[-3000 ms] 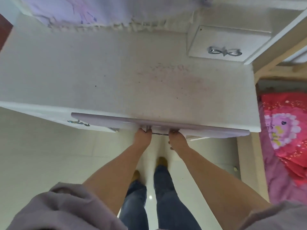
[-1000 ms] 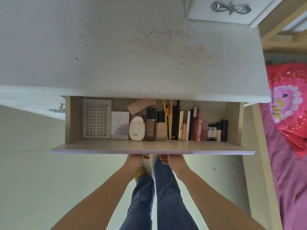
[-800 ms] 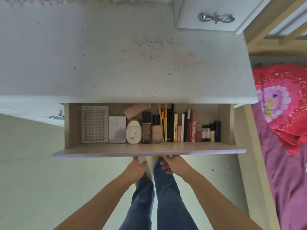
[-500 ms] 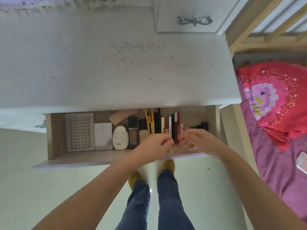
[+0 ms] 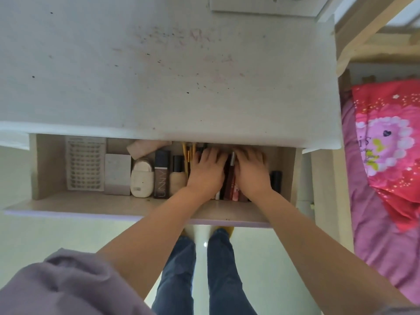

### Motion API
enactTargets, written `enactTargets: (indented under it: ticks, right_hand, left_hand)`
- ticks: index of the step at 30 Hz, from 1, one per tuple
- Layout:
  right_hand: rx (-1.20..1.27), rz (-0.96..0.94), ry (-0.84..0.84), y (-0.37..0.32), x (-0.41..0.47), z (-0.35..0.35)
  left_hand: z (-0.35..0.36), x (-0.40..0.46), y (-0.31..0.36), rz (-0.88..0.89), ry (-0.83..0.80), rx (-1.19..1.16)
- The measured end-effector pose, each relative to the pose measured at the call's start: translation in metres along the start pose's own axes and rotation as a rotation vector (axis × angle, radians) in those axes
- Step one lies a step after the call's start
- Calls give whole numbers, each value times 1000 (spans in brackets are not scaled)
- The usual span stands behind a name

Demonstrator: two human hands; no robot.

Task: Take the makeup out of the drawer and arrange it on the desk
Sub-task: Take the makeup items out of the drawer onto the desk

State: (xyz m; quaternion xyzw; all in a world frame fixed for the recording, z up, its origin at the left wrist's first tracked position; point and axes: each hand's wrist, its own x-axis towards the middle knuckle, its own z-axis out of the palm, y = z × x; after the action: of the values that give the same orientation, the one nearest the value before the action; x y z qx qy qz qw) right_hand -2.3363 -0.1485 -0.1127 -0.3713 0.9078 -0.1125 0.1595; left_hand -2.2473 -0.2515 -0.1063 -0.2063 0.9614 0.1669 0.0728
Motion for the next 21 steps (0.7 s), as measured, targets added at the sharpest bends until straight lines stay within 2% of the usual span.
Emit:
enactTargets:
  ticks: [3,6,8,11,15,21]
  right_hand:
    - [158,1,63,-4,-10,-17]
    - [528,56,-65,-10,-31,-37]
    - [603,10,-80,-12,-45,-49]
    - [709,-31,-36,-14,-46,-86]
    - [803,-2,44,-17,10,-149]
    - [751,91,26,-37,137,-170]
  left_hand:
    - [-9,-9,4,0,127,-107]
    - [-24,-27,17,-162,71,-525]
    - [-35,-40,23,-240,59,-713]
    - [-65,-47,24,-246,174,-805]
    - [-133,-6,6,-269,304,-959]
    - [-183,110,-28,-343,185,-928]
